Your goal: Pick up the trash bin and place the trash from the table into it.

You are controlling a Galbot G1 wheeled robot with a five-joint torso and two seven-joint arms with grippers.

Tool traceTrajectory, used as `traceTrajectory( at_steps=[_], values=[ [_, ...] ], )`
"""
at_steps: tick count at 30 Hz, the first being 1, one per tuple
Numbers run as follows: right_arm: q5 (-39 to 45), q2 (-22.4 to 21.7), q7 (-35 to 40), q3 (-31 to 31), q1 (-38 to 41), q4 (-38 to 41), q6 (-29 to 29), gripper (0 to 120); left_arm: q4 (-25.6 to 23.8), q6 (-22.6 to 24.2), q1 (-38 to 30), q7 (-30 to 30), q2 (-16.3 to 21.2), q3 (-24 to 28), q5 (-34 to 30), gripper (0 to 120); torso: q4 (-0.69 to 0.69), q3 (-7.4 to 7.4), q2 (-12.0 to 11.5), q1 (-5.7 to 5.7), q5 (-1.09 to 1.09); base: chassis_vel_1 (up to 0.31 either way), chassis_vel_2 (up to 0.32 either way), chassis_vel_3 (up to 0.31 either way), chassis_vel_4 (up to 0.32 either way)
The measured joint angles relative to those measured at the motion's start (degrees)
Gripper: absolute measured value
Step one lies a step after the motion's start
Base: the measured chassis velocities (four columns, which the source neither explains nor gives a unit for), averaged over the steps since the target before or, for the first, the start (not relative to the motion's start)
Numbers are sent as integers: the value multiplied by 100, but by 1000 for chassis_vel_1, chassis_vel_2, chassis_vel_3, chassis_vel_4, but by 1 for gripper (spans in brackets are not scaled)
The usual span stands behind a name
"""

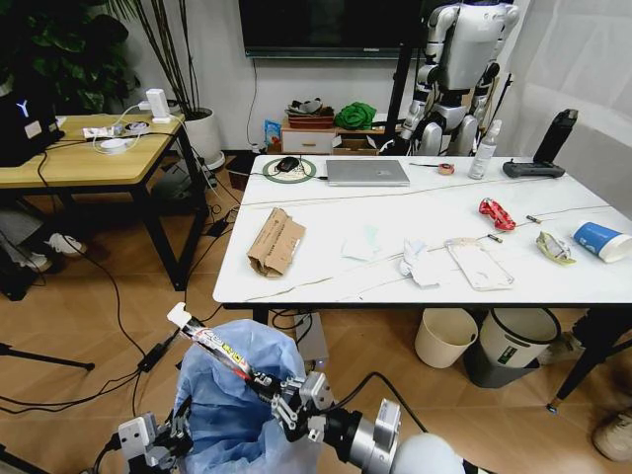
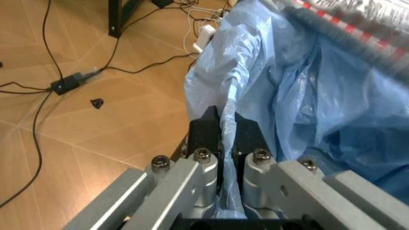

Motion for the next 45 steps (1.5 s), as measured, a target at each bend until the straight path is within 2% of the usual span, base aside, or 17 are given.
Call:
traceTrajectory(
  at_steps=[1, 4, 6, 12, 16, 18, 20, 23, 24, 29, 34, 40, 45],
  values=[
    [-4, -13, 0, 65, -48, 56, 2, 30, -15, -2, 10, 5, -5, -2, 8, 0, 0, 0, 0, 0, 0, 0, 0, 0, 0],
    [-8, -44, 1, 204, -120, 150, 27, 36, -26, -14, 23, 14, -23, -12, 41, 0, -1, 0, 0, 0, 0, 0, 0, 0, 0],
    [1, -53, -2, 400, -145, 262, 108, 47, -27, -22, 34, 25, -49, -13, 101, 0, -1, 0, 0, 0, 0, 0, 0, 0, 0],
    [417, 192, 248, 896, 301, 428, -21, 65, -27, -46, 92, 47, -141, 11, 230, 0, 0, 0, 0, 0, -1, 0, 0, 0, 0],
    [537, 773, 1465, 1098, 1028, 93, -1043, 85, 34, -65, 127, 61, -205, 31, 367, 0, -1, 1, -1, 1, -1, 0, 0, 0, 0],
    [500, 880, 1631, 1074, 1142, 1, -1179, 87, 36, -70, 141, 64, -220, 33, 379, 0, -1, 1, -1, 1, -1, 0, 0, 0, 0],
    [267, 1286, 2076, 967, 1519, -385, -1565, 97, 34, -81, 184, 75, -253, 33, 412, 0, 1, 1, -2, 1, -1, 0, 0, 0, 0],
    [14, 1763, 2364, 741, 1986, -855, -1939, 100, 7, -104, 242, 92, -305, 16, 467, 0, 0, 1, -2, 1, -1, 0, 0, 0, 0],
    [14, 1763, 2364, 741, 1986, -855, -1939, 100, 7, -104, 242, 92, -305, 16, 467, 0, 0, 1, -2, 1, -1, 0, 0, 0, 0],
    [-427, 2405, 2677, 191, 2860, -1721, -2291, 100, -24, -138, 318, 96, -427, -42, 554, 0, 1, 1, -2, 1, -2, 0, 0, 0, 0],
    [-659, 2818, 2772, -162, 3275, -2419, -2443, 100, -31, -147, 335, 93, -510, -69, 592, 0, 1, 1, -1, 1, -3, 0, 0, 0, 0],
    [-1022, 3252, 2951, -482, 3464, -3217, -2500, 100, -56, -150, 329, 92, -558, -56, 635, 0, 0, 1, -1, 1, -2, 0, 0, 0, 0],
    [-1358, 3478, 3077, -461, 3490, -3625, -2745, 100, -64, -150, 317, 90, -547, -59, 622, 0, 0, 1, -1, 1, -1, 0, 0, 0, 0]
  ],
)
